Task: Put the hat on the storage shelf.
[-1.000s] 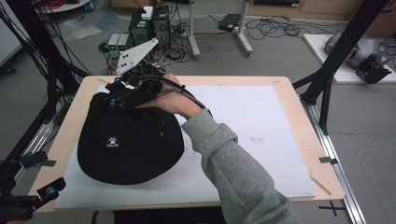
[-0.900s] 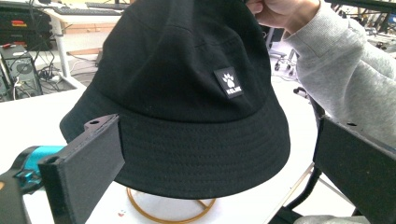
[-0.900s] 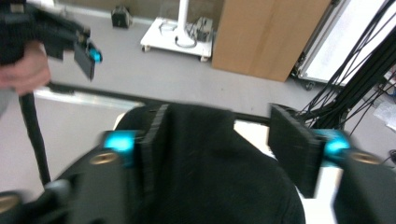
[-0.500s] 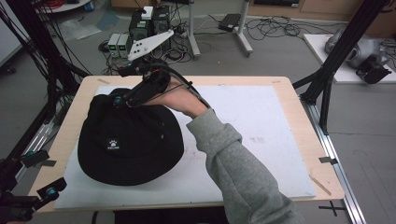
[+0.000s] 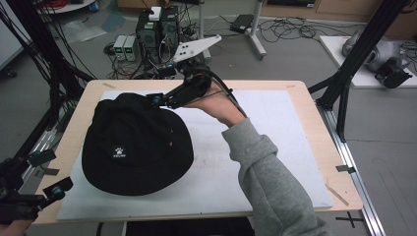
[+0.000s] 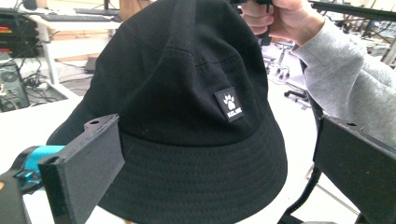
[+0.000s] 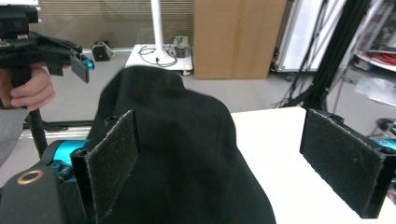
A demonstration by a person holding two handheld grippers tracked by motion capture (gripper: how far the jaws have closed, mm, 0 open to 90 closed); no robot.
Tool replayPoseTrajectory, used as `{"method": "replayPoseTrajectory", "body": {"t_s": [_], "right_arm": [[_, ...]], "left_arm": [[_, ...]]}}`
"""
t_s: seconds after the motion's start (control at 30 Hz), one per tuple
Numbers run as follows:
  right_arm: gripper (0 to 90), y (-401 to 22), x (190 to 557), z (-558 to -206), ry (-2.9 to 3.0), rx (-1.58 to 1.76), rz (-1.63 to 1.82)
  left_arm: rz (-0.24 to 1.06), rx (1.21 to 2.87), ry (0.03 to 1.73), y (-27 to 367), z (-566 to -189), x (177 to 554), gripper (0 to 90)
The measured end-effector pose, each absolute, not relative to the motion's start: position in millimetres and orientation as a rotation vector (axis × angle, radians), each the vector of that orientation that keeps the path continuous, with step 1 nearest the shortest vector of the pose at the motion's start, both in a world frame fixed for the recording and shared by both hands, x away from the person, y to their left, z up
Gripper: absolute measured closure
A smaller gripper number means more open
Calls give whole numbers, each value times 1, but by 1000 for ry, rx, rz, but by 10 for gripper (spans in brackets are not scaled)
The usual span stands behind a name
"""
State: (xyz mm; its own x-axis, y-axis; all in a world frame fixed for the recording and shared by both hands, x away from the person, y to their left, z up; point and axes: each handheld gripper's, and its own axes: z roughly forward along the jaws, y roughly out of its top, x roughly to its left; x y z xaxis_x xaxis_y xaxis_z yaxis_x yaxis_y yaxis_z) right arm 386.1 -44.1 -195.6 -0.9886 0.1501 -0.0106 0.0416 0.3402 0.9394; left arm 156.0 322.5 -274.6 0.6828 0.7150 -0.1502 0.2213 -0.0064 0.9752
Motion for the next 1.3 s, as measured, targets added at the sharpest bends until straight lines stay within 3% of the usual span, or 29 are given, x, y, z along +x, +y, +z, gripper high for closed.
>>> {"method": "replayPoseTrajectory", "body": {"t_s": [0.43, 1.3], "right_arm": [[112, -111, 387, -198, 2460, 351, 1655], [112, -240, 368, -255, 2228, 662, 1641]], "left_arm": [[439, 1560, 775, 323, -274, 179, 24], [461, 1555, 769, 327, -271, 199, 24]]}}
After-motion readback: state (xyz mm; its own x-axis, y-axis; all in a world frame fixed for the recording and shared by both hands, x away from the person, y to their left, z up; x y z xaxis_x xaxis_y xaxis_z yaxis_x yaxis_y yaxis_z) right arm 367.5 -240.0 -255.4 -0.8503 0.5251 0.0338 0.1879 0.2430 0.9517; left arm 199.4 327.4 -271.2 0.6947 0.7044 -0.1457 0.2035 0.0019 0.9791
